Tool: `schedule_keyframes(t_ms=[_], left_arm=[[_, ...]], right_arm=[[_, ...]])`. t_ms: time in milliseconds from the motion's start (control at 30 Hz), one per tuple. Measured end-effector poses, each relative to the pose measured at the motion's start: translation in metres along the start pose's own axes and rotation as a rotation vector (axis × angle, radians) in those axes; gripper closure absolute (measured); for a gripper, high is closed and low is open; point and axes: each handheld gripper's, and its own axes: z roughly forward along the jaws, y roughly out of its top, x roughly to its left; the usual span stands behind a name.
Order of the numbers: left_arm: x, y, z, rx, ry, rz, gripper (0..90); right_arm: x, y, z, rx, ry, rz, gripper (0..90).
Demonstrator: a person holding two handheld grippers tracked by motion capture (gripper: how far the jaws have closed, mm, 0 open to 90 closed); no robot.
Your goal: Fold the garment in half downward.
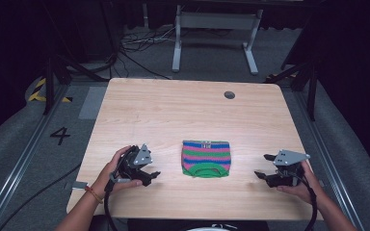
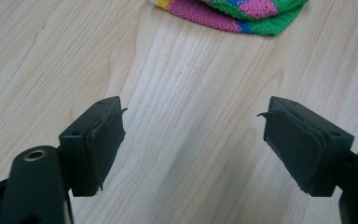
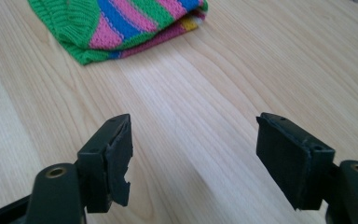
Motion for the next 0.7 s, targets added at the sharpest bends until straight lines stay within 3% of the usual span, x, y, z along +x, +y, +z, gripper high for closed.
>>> schedule_keyframes(t_ms=[167,300,433,700], left_arm=[[0.005,-0.011,-0.012,0.018,0.035,-0.022,20.4],[0.011,-0.022,-0.018,0.028,0.032,-0.046,20.0],[0.02,-0.037,-0.024,0.014,0.022,-0.115,19.3],[0.019,-0.056,-0.024,0.055,0.024,-0.113,18.9]], right_arm=[[-0.005,-0.016,-0.012,0.004,-0.027,0.026,27.2],[-0.008,-0.026,-0.019,0.013,-0.04,0.043,26.8],[-0.01,-0.04,-0.025,0.025,-0.06,0.055,26.2],[-0.017,-0.065,-0.031,0.019,-0.056,0.116,25.0]])
